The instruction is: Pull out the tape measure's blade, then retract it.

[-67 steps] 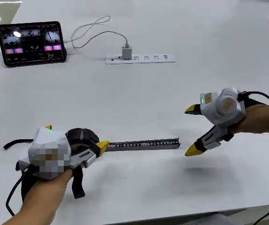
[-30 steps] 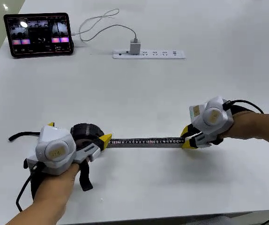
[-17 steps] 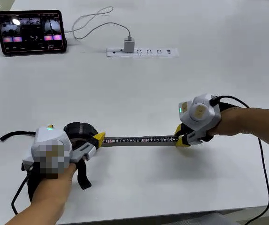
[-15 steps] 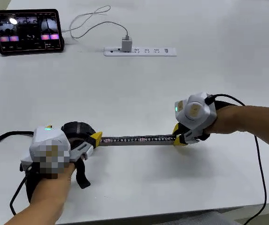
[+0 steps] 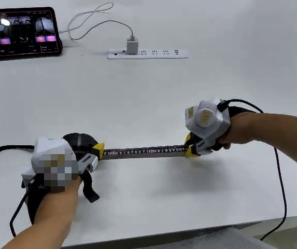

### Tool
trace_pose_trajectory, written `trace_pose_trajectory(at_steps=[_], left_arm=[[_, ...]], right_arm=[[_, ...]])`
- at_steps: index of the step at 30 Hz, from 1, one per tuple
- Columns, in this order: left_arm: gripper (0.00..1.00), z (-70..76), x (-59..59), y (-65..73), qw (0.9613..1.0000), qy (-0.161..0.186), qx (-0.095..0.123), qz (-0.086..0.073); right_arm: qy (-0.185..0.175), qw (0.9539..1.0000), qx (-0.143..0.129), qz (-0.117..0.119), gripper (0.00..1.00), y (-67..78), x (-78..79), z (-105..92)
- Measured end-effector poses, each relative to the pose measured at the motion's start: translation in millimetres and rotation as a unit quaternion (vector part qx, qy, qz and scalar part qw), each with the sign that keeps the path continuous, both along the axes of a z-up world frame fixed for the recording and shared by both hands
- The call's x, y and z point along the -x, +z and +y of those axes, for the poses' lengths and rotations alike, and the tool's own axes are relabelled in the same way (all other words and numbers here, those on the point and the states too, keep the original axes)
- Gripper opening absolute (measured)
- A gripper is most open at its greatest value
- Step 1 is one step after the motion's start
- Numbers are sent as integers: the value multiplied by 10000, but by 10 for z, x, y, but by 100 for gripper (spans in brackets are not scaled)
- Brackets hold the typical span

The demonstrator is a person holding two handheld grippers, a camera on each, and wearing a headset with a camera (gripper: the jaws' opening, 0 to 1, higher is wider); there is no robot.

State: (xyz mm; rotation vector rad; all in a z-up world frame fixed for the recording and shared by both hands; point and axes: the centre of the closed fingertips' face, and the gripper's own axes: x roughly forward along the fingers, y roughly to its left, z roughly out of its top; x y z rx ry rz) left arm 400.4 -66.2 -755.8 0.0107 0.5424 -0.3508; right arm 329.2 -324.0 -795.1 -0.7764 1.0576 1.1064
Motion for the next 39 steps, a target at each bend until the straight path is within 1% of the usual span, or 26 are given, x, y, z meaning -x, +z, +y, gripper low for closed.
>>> trace_pose_trajectory(at_steps=[1,3,4,11,12,13,14,17,19,21,23,25,27,29,33,39], left_arm=[[62,2,4,-1,10000,-14,1,1],[61,10,16,-9,10000,-43,-48,-7],[61,8,18,-9,10000,-36,-24,-3],[60,13,28,-2,10000,-45,-26,25],[60,11,28,-2,10000,-48,-21,28],[60,11,30,-2,10000,-57,-19,43],[60,10,29,-3,10000,-60,-22,48],[60,9,28,-4,10000,-70,-23,64],[60,9,25,-6,10000,-61,-29,64],[60,9,25,-6,10000,-58,-33,49],[60,9,25,-7,10000,-57,-32,41],[60,7,24,-7,10000,-60,-37,42],[60,8,22,-8,10000,-60,-38,40],[60,8,20,-9,10000,-60,-41,34],[60,7,17,-10,10000,-67,-49,35],[60,6,14,-17,9999,-64,-63,50]], right_arm=[[25,10000,-18,-5,9,0,1,-1],[-71,9999,-80,19,9,1,-7,-3],[-84,9999,-93,14,8,1,-6,0],[-93,9999,-87,10,8,7,-7,16],[-155,9998,-119,43,8,10,-17,19],[-416,9987,-252,154,8,13,-21,43],[-255,9994,-208,97,8,13,-30,33],[-136,9997,-176,77,8,16,-7,61],[-132,9998,-144,92,8,20,-4,76],[-251,9995,-94,140,9,22,-17,82],[-189,9998,13,89,9,15,-19,90],[-238,9996,65,100,9,13,-28,95],[-238,9996,75,102,9,13,-29,89],[-158,9998,55,66,9,15,-25,92],[-208,9998,-5,79,9,15,-32,100],[-194,9997,76,84,9,7,-34,120]])
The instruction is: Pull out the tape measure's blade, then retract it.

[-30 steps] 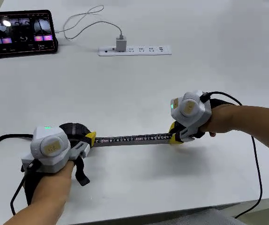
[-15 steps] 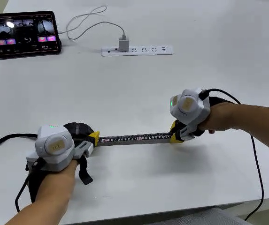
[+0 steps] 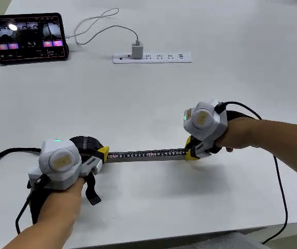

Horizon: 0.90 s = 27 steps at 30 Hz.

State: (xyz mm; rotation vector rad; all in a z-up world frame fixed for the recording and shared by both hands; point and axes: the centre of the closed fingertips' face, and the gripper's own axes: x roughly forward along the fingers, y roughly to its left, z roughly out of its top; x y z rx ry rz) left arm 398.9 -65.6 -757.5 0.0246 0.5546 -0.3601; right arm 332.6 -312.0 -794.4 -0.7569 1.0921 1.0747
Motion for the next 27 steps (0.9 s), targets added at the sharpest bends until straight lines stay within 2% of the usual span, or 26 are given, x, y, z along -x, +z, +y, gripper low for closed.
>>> trace_pose_trajectory(at_steps=[13,18,21,24,27], left_arm=[[60,-2,-2,-10,10000,-6,-22,60],[60,-2,-4,-9,10000,-13,-40,35],[60,-6,-10,-11,9999,-19,-87,121],[60,4,3,-14,10000,-13,-32,42],[60,-2,-2,-8,10000,-6,-25,49]], right_arm=[[-109,9999,36,-6,9,-5,-17,42],[-74,9999,71,16,9,-4,-23,69],[-81,9999,96,42,9,-5,-31,76],[-103,9999,92,74,9,-5,-34,84],[-107,9999,93,71,9,-11,-37,90]])
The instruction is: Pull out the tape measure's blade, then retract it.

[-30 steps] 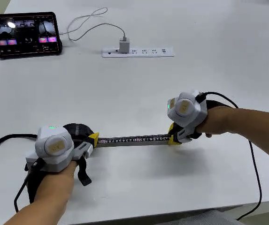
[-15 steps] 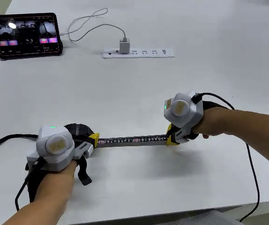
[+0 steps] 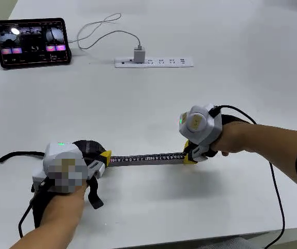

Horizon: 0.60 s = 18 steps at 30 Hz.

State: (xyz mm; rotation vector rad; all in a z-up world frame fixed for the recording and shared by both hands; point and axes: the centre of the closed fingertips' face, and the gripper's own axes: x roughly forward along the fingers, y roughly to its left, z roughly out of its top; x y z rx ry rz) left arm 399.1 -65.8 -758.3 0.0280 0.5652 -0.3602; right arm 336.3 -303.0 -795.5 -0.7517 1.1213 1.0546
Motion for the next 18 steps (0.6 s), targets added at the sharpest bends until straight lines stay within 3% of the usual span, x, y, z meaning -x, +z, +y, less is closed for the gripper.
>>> trace_pose_trajectory(at_steps=[18], left_arm=[[60,-1,0,-8,10000,6,16,51]], right_arm=[[-60,10000,28,24,9,-11,-27,68]])
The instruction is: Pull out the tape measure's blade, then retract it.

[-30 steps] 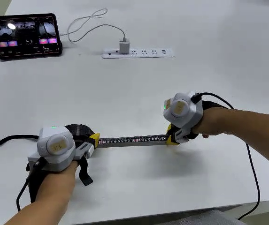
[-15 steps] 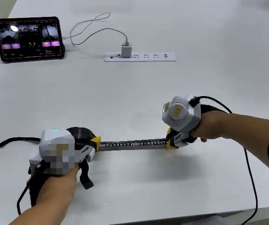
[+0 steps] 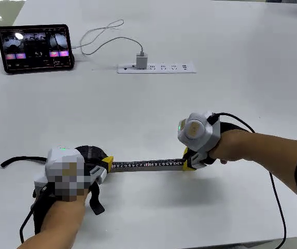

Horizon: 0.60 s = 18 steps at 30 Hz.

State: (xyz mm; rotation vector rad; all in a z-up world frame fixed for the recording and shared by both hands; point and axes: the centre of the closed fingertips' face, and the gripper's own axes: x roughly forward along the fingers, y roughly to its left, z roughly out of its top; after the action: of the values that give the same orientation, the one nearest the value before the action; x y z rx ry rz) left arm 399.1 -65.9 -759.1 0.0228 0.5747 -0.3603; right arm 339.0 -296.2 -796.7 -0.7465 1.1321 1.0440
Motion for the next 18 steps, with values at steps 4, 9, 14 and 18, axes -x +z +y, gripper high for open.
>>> trace_pose_trajectory(at_steps=[4,9,14,18], left_arm=[[60,-2,0,0,10000,-3,-6,13],[60,-4,-1,3,10000,-3,-6,10],[60,-5,-4,0,10000,-3,-2,24],[60,-7,-3,-3,10000,-4,-7,26]], right_arm=[[-116,9999,-27,50,9,2,-1,31],[-46,10000,-44,57,9,7,-5,56],[14,10000,-38,26,9,8,-14,80],[0,10000,-84,-23,9,13,-21,92]])
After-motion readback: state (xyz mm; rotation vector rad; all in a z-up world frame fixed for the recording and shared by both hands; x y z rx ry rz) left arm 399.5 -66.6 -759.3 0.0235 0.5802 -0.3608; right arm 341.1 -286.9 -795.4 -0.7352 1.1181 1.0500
